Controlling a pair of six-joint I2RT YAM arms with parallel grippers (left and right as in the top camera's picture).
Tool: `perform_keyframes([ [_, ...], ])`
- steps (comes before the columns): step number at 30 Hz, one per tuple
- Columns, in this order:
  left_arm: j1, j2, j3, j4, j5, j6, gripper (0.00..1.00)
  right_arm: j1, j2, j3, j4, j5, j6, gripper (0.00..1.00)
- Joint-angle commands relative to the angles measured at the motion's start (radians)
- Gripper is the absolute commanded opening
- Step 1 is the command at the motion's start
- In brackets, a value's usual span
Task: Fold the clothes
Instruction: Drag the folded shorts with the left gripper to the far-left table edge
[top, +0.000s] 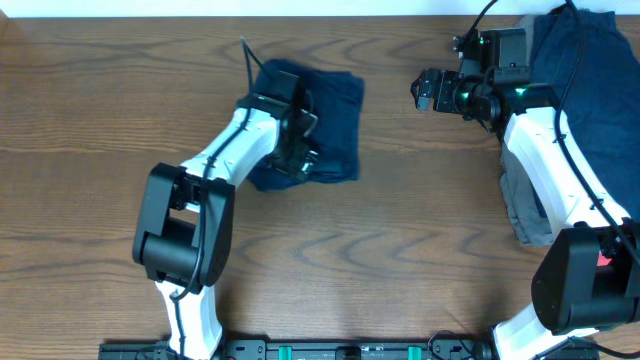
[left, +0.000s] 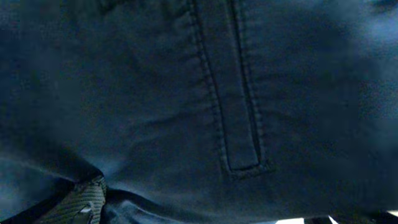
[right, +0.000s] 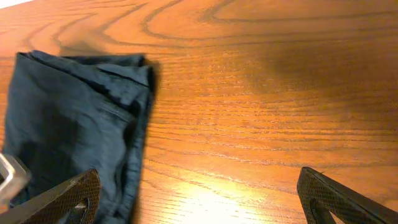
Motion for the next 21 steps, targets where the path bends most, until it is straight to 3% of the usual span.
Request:
perform_keyframes([
  [1, 0.068, 0.028, 0.013, -0.009, -0.166, 0.052, 0.98, -0.004, 0.001, -0.006, -0.001, 0.010, 0.004, 0.99],
  [8, 0.150, 0.003, 0.035, -0.018, -0.172, 0.110, 0.98, -0.003, 0.002, -0.013, 0.000, 0.032, 0.005, 0.99],
  [16, 0.065, -0.113, 0.114, 0.024, -0.011, 0.075, 0.98, -0.003, 0.002, -0.014, 0.004, 0.032, 0.005, 0.99],
  [21, 0.020, -0.080, 0.113, 0.020, -0.005, 0.061, 0.98, -0.003, 0.004, -0.014, 0.003, 0.032, 0.004, 0.99],
])
